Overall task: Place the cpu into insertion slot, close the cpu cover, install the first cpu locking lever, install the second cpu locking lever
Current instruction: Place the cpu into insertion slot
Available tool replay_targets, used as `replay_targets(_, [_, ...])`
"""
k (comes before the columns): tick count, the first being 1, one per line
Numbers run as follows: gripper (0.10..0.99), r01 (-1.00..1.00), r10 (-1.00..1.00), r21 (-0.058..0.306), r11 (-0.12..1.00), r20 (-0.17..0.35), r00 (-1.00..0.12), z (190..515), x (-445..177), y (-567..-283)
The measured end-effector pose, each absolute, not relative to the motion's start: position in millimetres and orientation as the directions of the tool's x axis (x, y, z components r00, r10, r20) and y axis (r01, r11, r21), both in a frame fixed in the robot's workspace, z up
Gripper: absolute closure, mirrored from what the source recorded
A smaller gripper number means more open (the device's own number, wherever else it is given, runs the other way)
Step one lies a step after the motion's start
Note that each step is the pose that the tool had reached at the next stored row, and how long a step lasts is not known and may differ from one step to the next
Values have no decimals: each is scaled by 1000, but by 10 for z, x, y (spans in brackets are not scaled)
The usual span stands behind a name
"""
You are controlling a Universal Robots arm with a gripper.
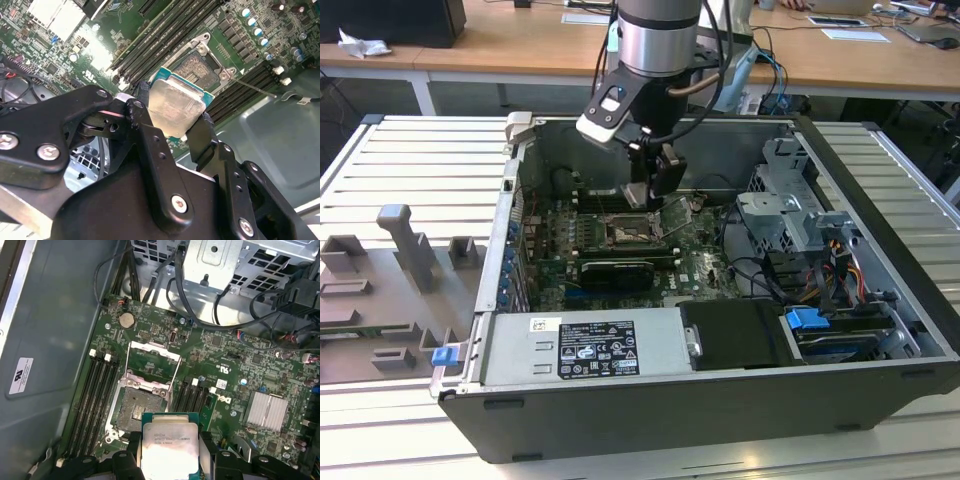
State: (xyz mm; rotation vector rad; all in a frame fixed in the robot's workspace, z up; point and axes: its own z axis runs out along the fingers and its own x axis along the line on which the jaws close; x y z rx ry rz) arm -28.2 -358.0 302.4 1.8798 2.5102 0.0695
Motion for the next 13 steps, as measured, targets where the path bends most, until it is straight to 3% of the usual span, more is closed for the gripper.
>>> replay_targets(9, [545, 960, 960, 22, 278, 27, -278, 2933, -282, -3578])
replay_targets(13, [545, 976, 976, 16, 216, 29, -217, 2852, -282, -3576])
